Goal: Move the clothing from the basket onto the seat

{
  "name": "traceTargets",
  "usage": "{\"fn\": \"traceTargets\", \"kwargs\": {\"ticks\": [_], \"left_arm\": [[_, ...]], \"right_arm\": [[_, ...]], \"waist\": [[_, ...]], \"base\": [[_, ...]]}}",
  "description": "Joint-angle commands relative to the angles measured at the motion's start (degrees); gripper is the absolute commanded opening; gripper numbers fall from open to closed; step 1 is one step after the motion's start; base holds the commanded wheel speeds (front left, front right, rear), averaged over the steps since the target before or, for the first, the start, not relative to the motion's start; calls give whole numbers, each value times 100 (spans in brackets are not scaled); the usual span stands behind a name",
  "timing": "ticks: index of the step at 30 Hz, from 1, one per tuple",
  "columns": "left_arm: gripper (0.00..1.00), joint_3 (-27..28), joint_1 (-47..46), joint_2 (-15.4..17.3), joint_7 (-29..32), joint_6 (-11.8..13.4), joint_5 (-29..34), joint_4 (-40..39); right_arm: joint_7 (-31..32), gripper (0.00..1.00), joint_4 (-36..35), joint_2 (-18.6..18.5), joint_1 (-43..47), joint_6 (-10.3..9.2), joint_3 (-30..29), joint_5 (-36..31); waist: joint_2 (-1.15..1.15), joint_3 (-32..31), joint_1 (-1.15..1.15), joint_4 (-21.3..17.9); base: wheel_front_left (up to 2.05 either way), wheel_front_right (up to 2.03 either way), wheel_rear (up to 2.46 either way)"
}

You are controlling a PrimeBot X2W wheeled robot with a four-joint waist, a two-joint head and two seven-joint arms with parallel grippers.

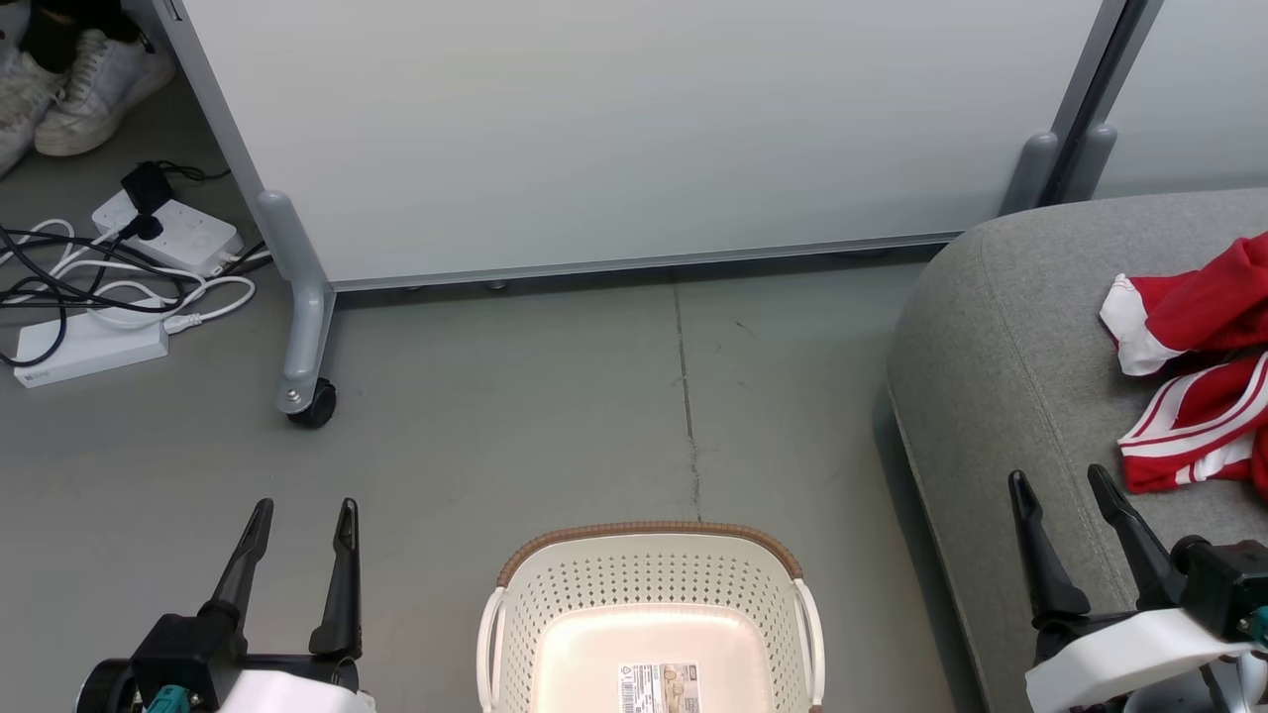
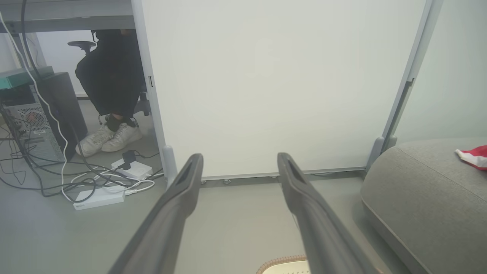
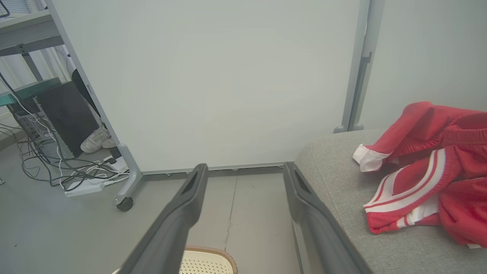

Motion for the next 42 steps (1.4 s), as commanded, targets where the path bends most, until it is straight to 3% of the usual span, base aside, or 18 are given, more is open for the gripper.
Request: {"fn": "traceTargets", "kwargs": {"ticks": [1, 39, 40, 42], "left_arm": [[100, 41, 7, 16, -9, -42, 60, 24], [100, 173, 1, -211, -10, -242, 207, 620], [0, 175, 3, -220, -10, -223, 206, 651], [0, 133, 25, -274, 2, -218, 194, 723]], "right_arm": [[21, 100, -39, -26, 23, 2, -16, -3], [125, 100, -37, -25, 127, 2, 26, 115], [129, 0, -34, -25, 126, 2, 28, 130], [110, 0, 68, 25, 117, 0, 51, 96]], "waist": [[0, -7, 0, 1], [0, -209, 0, 48], [0, -217, 0, 56], [0, -216, 0, 53]], "base": [[0, 0, 0], [0, 0, 0], [0, 0, 0], [0, 0, 0]]}}
